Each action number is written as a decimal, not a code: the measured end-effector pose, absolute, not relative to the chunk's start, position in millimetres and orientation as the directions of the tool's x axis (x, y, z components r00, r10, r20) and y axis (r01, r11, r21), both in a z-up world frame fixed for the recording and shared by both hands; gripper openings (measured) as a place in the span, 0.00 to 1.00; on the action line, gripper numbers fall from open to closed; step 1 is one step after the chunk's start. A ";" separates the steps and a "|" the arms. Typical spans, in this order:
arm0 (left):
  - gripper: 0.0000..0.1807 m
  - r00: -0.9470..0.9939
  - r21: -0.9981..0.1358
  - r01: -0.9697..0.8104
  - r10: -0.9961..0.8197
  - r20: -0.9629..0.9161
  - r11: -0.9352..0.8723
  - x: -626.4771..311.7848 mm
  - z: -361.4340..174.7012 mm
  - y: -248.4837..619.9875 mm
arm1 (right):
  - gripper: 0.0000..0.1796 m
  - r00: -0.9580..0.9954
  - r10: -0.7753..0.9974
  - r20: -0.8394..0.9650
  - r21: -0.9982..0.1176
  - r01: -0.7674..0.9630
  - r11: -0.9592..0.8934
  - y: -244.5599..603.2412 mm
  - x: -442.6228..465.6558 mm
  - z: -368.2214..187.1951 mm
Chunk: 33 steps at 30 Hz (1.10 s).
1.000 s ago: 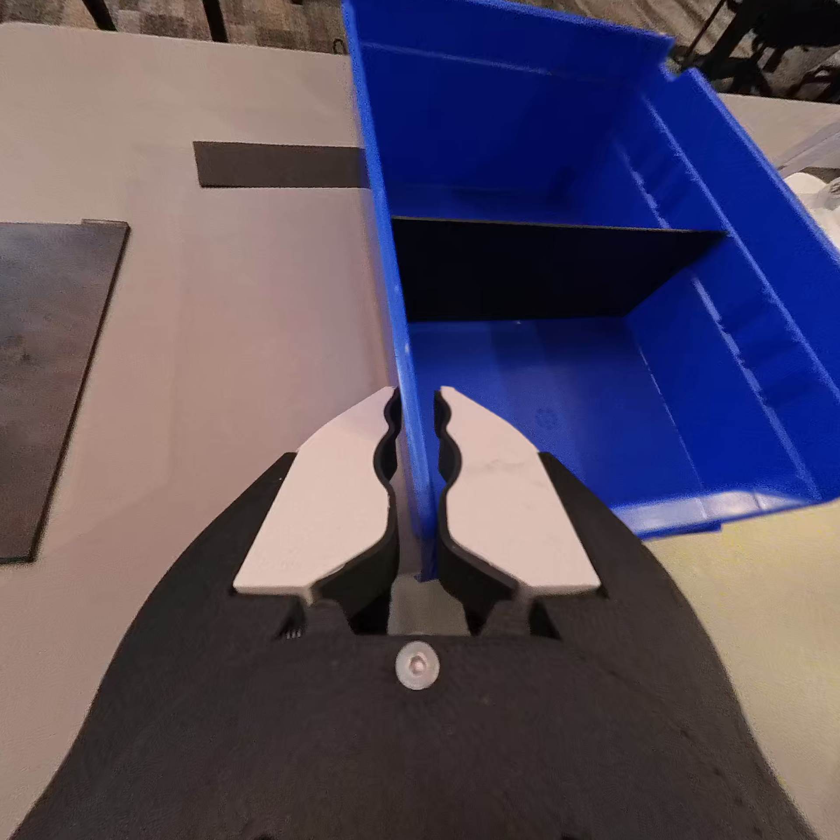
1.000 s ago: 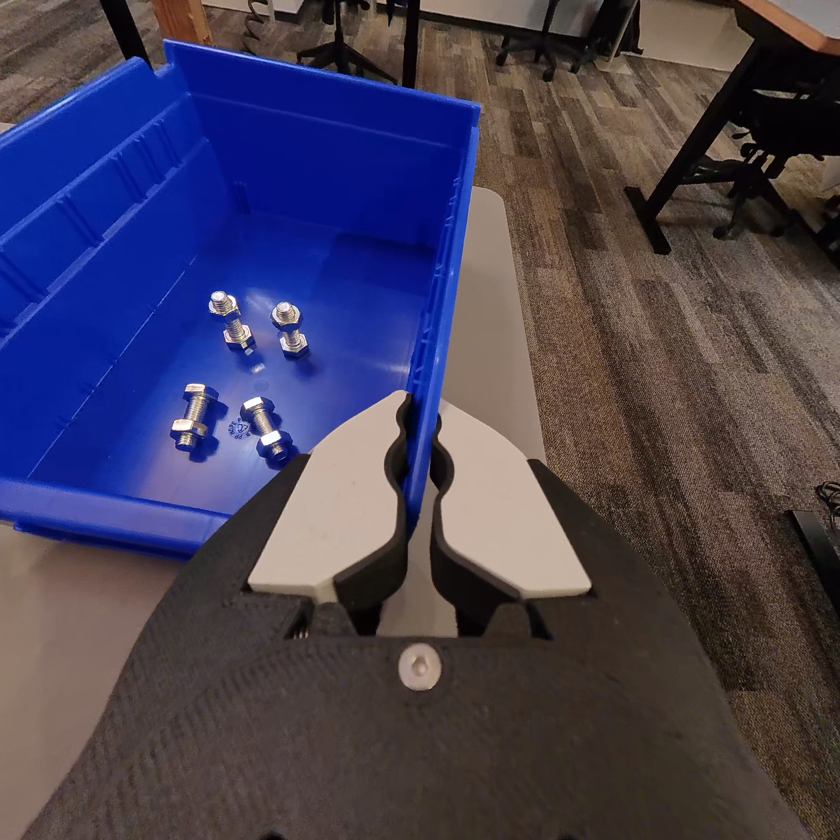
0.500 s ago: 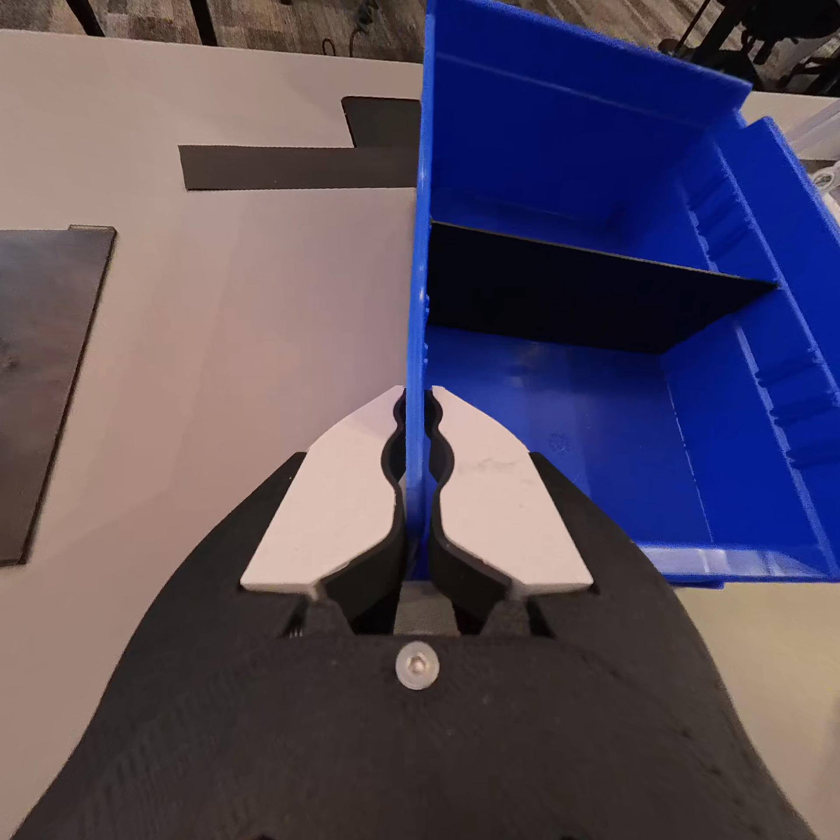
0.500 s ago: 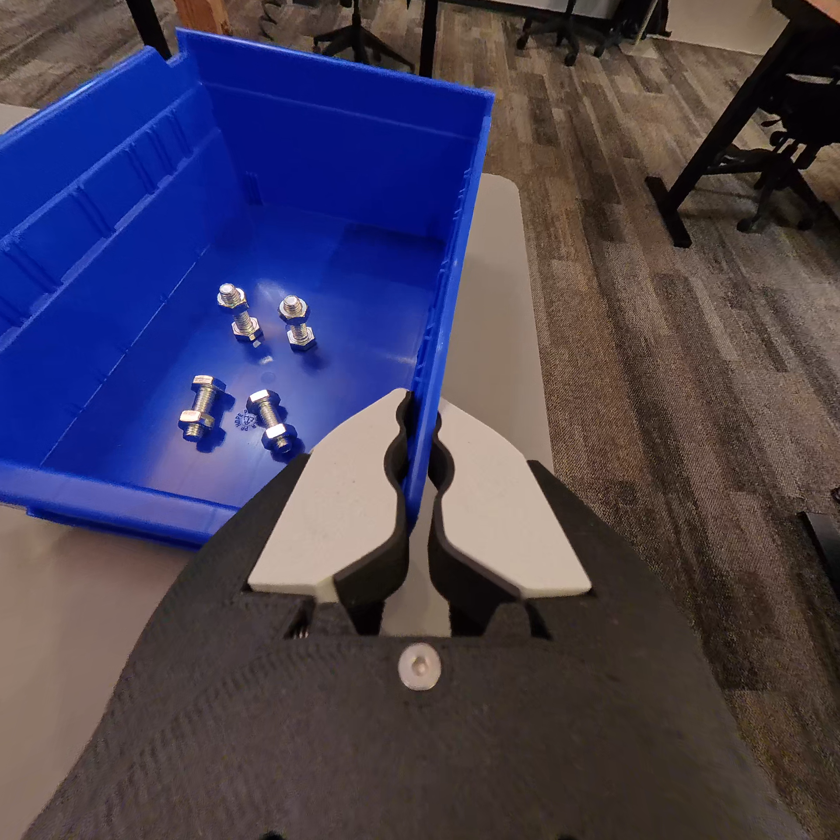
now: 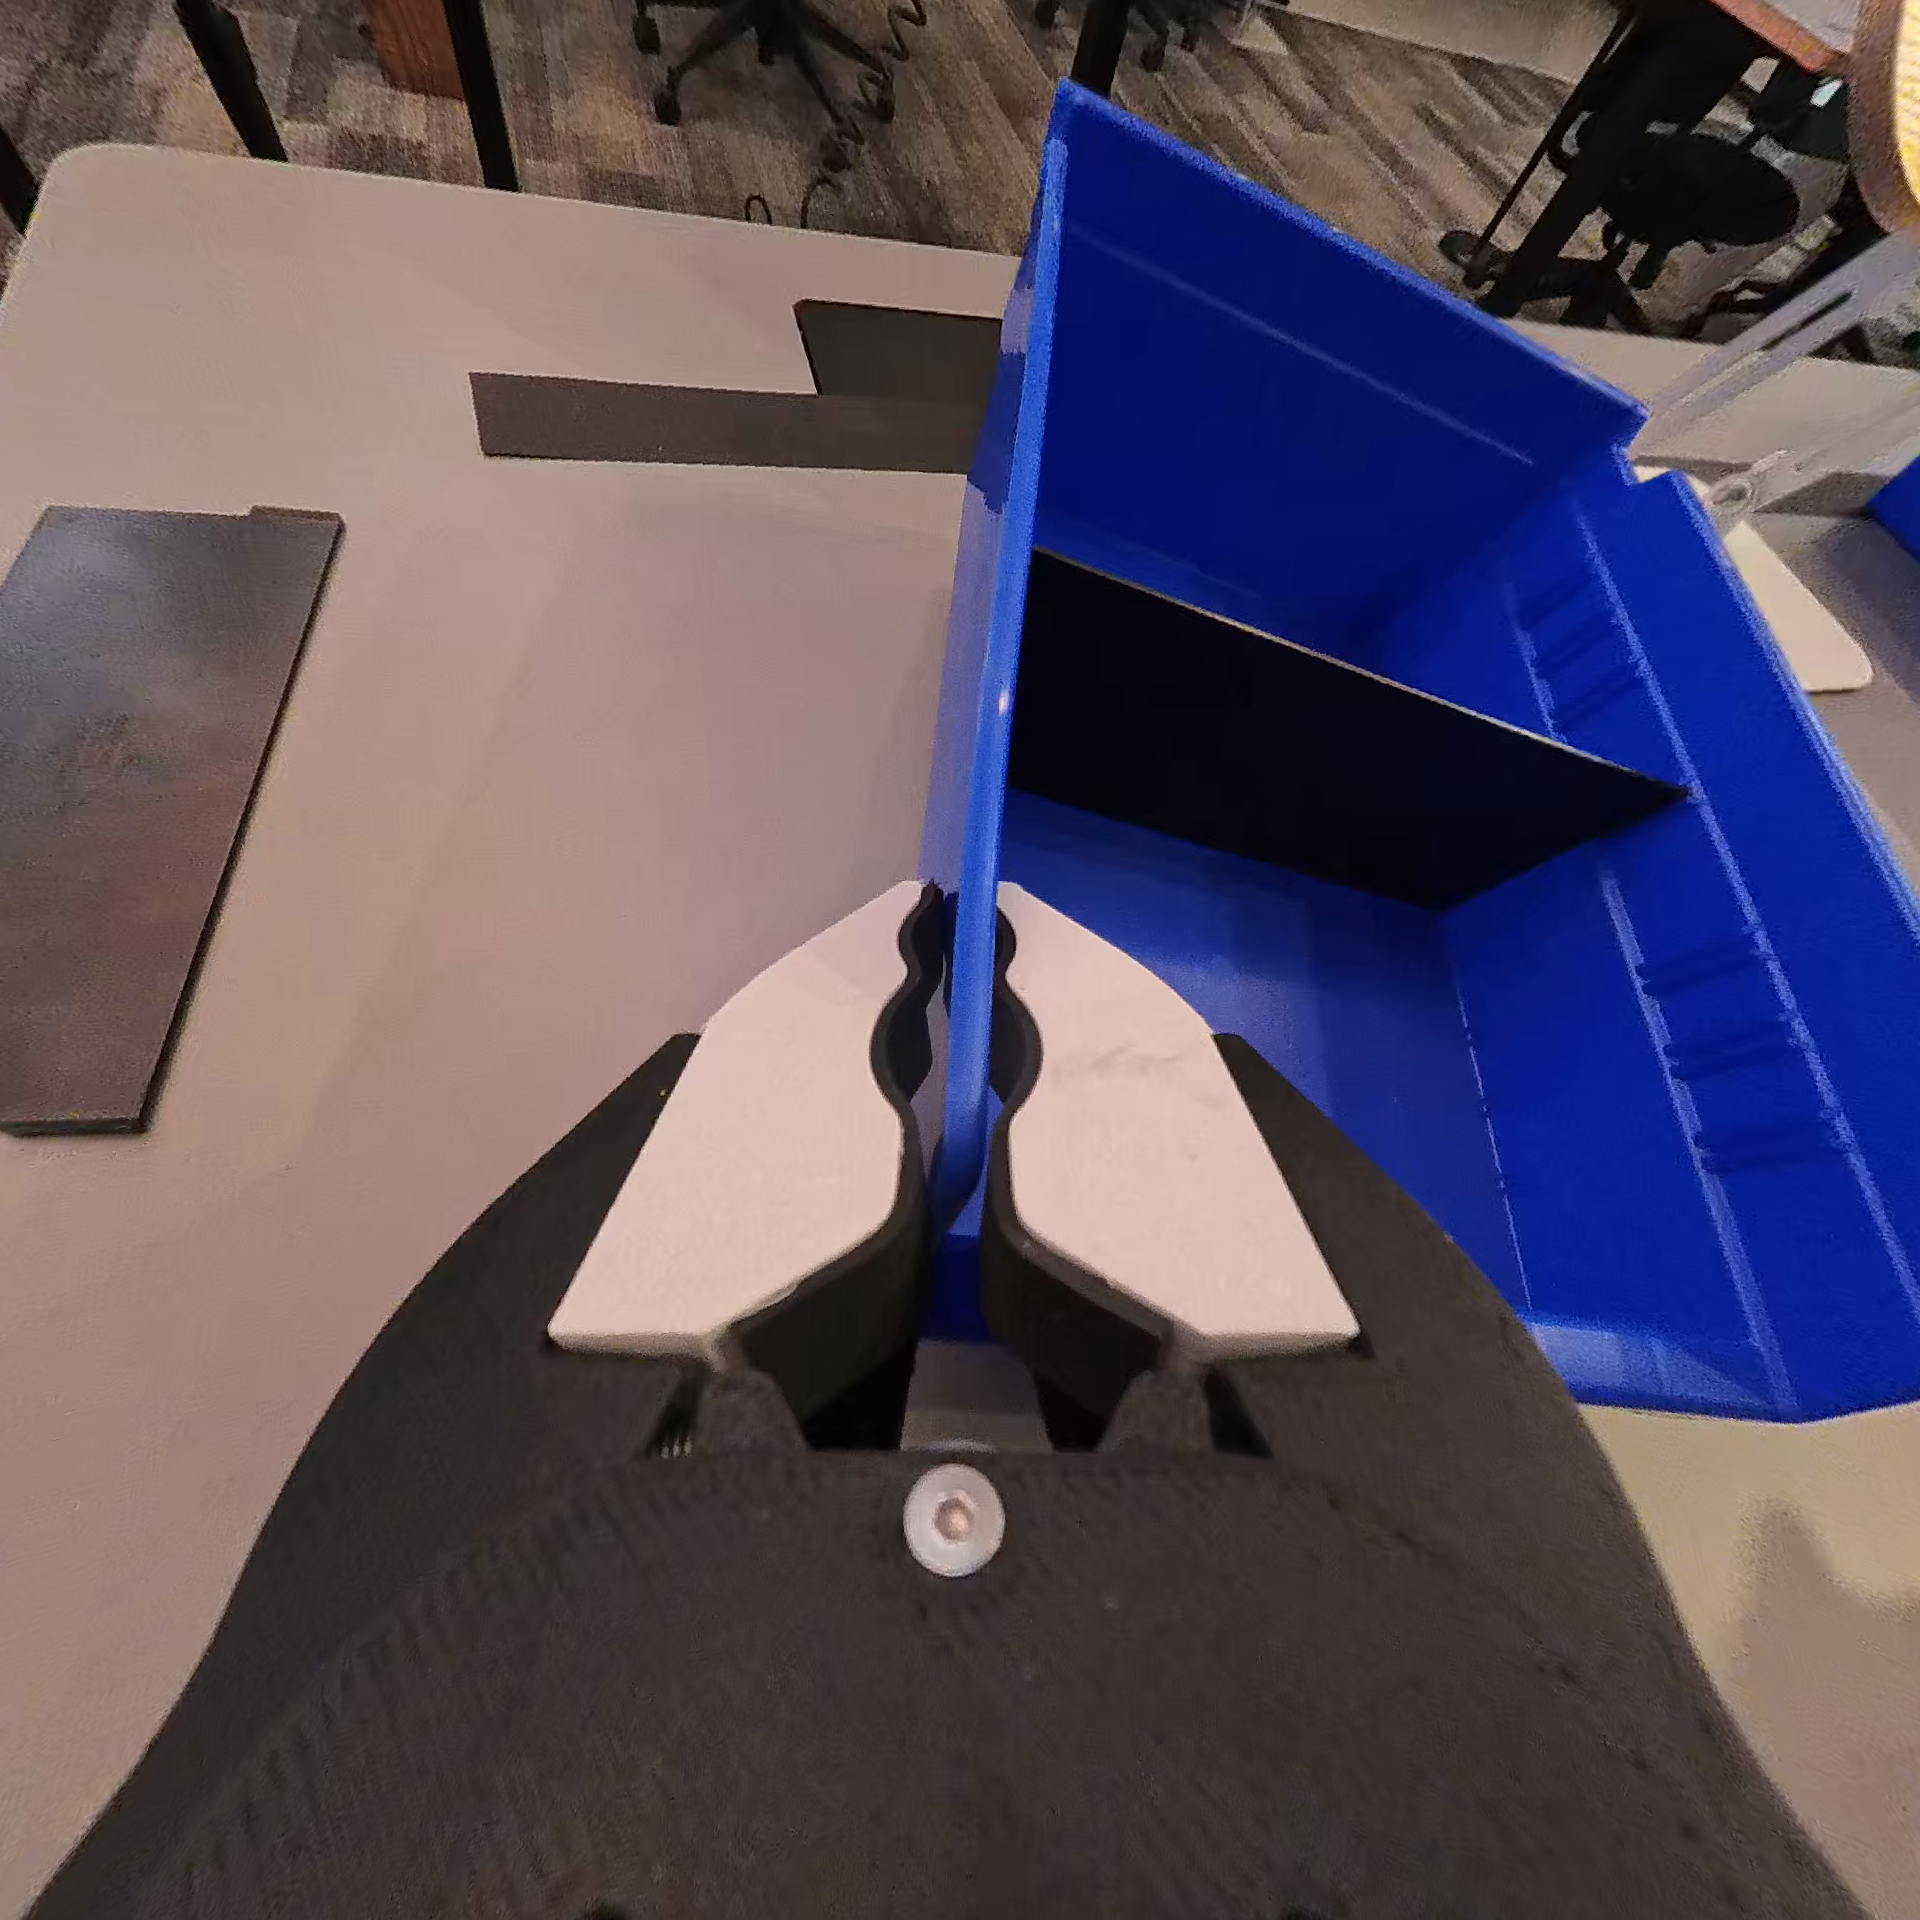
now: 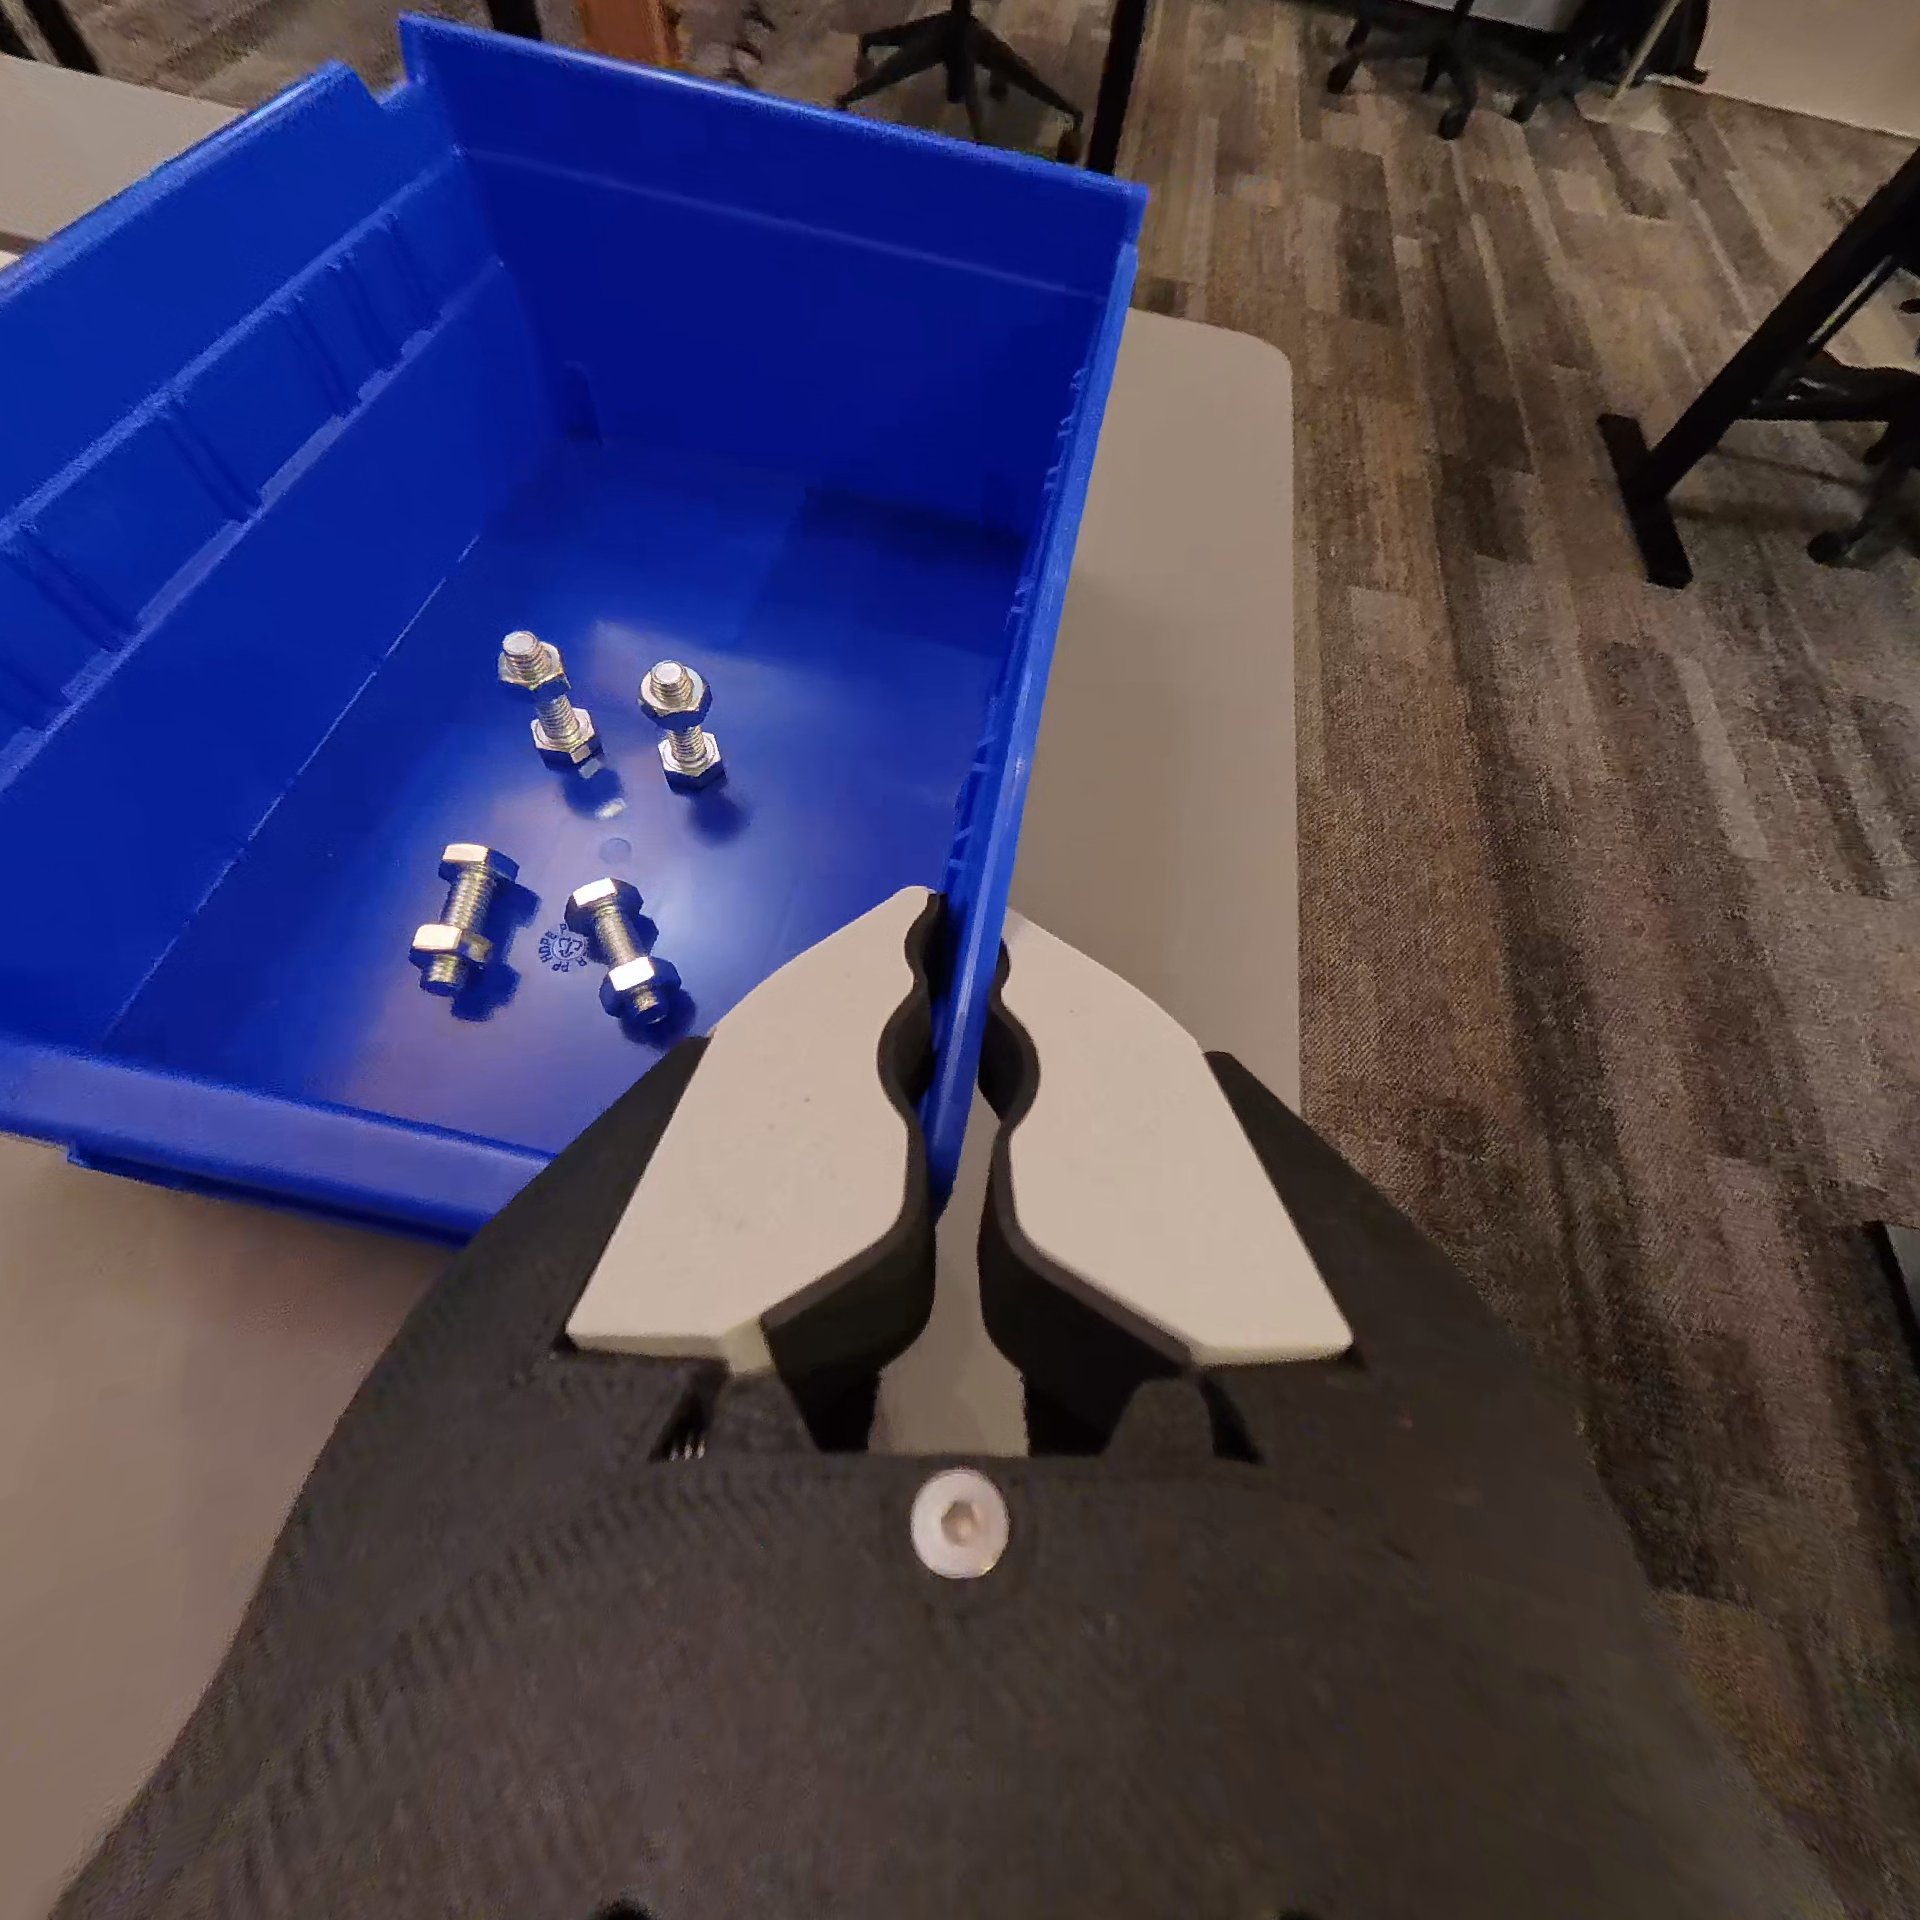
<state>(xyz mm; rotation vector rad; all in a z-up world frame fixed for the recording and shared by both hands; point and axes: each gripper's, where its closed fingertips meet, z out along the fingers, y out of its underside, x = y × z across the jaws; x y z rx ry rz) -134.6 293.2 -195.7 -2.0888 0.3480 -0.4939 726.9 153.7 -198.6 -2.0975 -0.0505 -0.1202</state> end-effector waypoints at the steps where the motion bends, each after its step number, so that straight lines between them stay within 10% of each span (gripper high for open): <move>1: 0.03 0.878 -0.850 -0.054 -0.431 0.210 -0.524 -135.5 -194.9 290.3 | 0.02 0.995 0.001 0.102 -0.858 0.089 -0.506 148.2 724.2 -198.4; 33: 0.03 0.897 -0.887 0.140 -0.323 0.302 -0.441 -220.9 -148.4 192.9 | 0.02 0.788 0.615 0.037 -0.828 0.368 -0.423 65.6 501.6 -199.6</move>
